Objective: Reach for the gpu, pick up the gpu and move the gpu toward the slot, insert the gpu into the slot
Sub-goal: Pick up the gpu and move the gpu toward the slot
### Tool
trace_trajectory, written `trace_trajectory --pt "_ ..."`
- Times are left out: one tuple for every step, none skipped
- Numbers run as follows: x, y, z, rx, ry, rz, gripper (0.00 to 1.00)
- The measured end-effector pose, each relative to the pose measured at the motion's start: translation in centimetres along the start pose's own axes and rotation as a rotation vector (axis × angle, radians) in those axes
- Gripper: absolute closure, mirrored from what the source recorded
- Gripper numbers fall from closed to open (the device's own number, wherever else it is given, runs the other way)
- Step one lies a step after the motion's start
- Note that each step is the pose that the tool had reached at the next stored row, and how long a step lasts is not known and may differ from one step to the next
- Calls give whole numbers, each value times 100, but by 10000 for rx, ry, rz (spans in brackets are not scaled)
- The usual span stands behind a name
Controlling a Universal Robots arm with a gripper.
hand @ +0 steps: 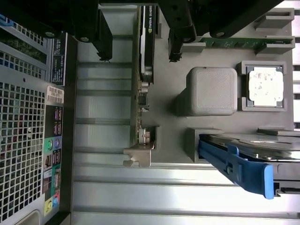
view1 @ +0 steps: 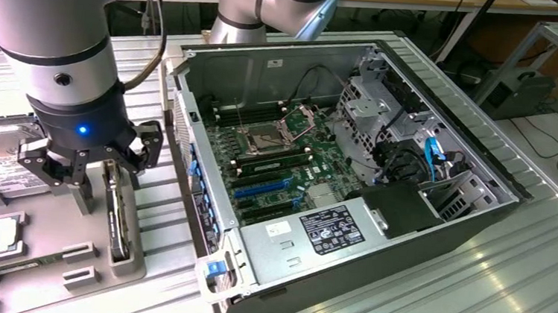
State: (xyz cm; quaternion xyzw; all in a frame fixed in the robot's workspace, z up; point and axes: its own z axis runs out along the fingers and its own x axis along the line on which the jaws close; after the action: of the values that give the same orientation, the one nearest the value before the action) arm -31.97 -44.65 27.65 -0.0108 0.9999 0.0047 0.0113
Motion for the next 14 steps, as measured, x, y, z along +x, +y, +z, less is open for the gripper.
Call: trace_trajectory --pt "0 -1 13 0 0 -1 40" --pt "0 -1 22 0 0 -1 40" --pt "1 -1 30 1 1 -2 40" --pt "1 -2 41 1 1 -2 40" --pt "1 -2 48 0 0 -2 40" --pt "1 -2 55 0 0 -2 40" --pt "1 -2 61 0 0 -2 40" --pt "2 -2 68 0 0 -2 40" --pt "1 -3 74 0 0 -3 40" --pt "2 -3 82 -1 -1 -3 40" --pt "2 -3 87 0 0 -3 40" --pt "2 -3 94 0 -1 -4 40" --pt "2 -3 100 0 -1 -4 40" --pt "2 -3 107 0 0 -4 40"
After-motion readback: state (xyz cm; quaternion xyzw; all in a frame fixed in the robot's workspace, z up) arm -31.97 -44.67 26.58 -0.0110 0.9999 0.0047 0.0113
